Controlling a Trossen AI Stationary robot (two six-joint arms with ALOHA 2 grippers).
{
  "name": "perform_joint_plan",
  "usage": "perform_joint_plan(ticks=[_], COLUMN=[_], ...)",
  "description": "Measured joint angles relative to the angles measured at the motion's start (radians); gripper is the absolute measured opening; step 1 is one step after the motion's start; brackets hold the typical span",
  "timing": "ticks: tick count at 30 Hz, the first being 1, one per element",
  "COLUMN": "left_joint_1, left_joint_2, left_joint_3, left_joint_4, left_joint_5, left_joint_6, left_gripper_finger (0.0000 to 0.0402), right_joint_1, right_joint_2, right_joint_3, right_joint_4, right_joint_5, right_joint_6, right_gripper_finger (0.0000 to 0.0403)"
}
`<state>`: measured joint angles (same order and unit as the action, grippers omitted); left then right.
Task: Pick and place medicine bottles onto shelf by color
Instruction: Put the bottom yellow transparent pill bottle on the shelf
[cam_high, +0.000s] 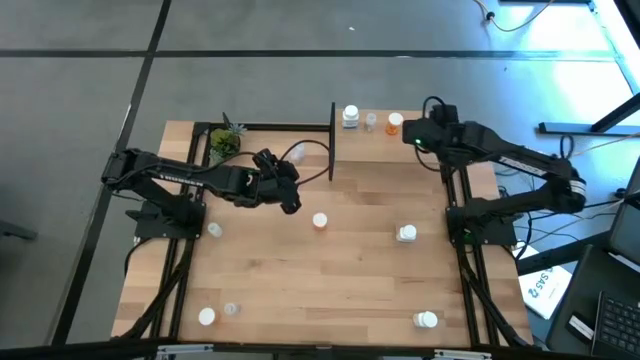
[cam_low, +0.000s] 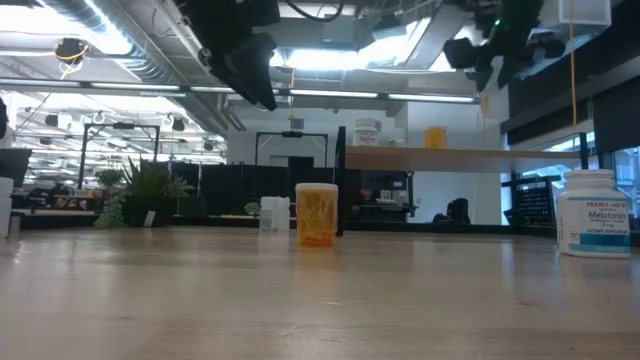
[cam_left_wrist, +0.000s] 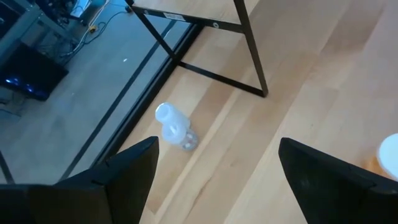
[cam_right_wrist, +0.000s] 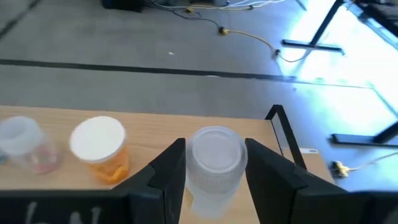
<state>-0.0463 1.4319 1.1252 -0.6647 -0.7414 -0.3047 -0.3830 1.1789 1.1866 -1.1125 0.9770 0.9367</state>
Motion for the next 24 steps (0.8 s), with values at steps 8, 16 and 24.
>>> perform_joint_plan(ticks=[8,16,24], left_joint_1=[0.000,0.000,0.000], left_joint_2=[0.000,0.000,0.000], left_joint_3=[0.000,0.000,0.000], left_joint_4=[0.000,0.000,0.000], left_joint_5=[0.000,0.000,0.000], left_joint_6=[0.001,0.002,0.002], left_gripper_finger=[0.0327,0.0327,0.0327], right_joint_1=[-0.114,-0.226,-0.284], right_joint_2=[0.049,0.075,0.143], right_joint_3=[0.000,0.000,0.000], right_joint_4=[0.027,0.161,0.199], right_joint_5=[-0.017,-0.117,-0.170], right_joint_6=[0.005,-0.104,-0.153], right_gripper_finger=[0.0147,0.0147,0.0147])
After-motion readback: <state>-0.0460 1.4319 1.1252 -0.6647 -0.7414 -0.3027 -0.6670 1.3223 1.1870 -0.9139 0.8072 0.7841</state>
